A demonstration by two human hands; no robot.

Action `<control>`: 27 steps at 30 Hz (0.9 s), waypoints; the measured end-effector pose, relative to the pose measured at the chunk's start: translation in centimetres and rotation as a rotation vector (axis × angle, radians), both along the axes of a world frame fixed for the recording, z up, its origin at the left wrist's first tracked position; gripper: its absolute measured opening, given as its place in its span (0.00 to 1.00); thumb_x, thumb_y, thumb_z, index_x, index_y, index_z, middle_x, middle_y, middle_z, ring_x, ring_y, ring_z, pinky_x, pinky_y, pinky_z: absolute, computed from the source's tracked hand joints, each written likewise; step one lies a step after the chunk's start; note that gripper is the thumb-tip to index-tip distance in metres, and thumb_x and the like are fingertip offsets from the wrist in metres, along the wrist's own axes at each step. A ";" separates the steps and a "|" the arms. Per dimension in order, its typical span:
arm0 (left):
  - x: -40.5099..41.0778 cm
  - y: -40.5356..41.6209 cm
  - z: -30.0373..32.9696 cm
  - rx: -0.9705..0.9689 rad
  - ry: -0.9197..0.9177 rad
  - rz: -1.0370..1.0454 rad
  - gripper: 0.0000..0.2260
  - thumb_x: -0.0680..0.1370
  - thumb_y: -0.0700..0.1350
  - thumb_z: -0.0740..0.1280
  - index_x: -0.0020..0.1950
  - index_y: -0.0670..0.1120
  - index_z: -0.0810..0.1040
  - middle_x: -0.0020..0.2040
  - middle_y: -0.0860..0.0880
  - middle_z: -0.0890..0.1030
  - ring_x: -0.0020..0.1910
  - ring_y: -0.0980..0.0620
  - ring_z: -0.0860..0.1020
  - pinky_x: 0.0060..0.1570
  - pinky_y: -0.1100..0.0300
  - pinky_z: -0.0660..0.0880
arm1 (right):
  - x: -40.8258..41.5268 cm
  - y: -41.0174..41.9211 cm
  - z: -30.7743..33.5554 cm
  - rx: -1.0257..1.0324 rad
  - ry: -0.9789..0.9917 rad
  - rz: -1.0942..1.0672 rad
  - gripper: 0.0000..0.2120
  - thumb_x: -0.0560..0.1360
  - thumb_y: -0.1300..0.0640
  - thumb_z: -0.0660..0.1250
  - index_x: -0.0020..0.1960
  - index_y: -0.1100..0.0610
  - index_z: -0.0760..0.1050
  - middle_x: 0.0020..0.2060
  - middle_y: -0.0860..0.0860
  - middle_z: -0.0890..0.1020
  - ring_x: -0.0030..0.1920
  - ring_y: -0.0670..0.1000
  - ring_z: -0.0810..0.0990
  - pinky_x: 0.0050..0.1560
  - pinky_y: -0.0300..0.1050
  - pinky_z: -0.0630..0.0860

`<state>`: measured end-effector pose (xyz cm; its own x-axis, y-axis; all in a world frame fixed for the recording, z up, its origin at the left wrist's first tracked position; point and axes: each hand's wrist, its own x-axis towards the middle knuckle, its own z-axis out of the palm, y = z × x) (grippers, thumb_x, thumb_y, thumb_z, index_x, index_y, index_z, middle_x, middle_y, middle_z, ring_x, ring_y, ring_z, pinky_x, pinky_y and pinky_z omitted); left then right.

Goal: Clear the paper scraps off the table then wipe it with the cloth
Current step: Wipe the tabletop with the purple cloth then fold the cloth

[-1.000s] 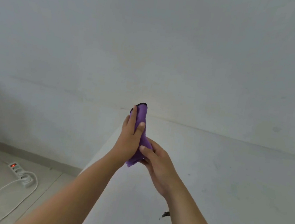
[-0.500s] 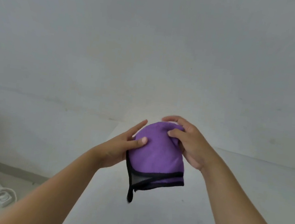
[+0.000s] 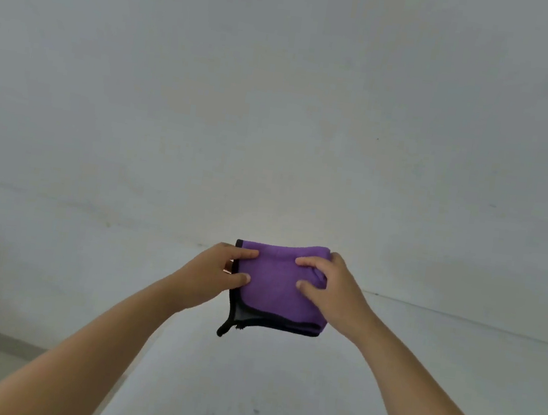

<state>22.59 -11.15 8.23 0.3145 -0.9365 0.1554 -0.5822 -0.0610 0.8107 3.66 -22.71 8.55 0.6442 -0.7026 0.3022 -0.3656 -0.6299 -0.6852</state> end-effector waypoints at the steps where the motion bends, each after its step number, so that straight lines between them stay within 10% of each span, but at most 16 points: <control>1: 0.7 -0.7 -0.5 0.051 -0.032 -0.011 0.24 0.75 0.44 0.70 0.70 0.53 0.69 0.63 0.50 0.68 0.56 0.53 0.73 0.59 0.63 0.70 | 0.7 -0.5 -1.0 -0.007 0.044 0.022 0.19 0.74 0.59 0.68 0.64 0.50 0.73 0.57 0.48 0.67 0.55 0.45 0.71 0.58 0.32 0.67; 9: 6.2 -5.8 -5.1 0.392 -0.377 -0.044 0.41 0.73 0.45 0.71 0.78 0.48 0.48 0.69 0.45 0.54 0.67 0.45 0.62 0.68 0.59 0.64 | 6.9 -3.8 -7.7 -0.023 0.400 0.129 0.43 0.76 0.65 0.64 0.77 0.46 0.39 0.69 0.43 0.48 0.65 0.51 0.65 0.61 0.36 0.68; 17: 9.5 -9.5 -6.2 0.574 -0.535 -0.018 0.36 0.74 0.49 0.70 0.77 0.50 0.53 0.75 0.44 0.41 0.74 0.40 0.46 0.72 0.46 0.56 | 10.2 -8.3 -7.5 0.025 0.659 0.014 0.42 0.73 0.47 0.69 0.77 0.51 0.47 0.73 0.53 0.45 0.70 0.59 0.57 0.72 0.47 0.58; 27: 8.1 -10.9 -8.2 0.652 -0.608 -0.216 0.30 0.78 0.41 0.52 0.77 0.57 0.45 0.78 0.56 0.44 0.76 0.54 0.41 0.71 0.45 0.31 | 10.1 -7.9 -9.7 -0.059 0.808 0.094 0.28 0.79 0.50 0.48 0.77 0.49 0.43 0.77 0.45 0.43 0.77 0.46 0.41 0.75 0.50 0.36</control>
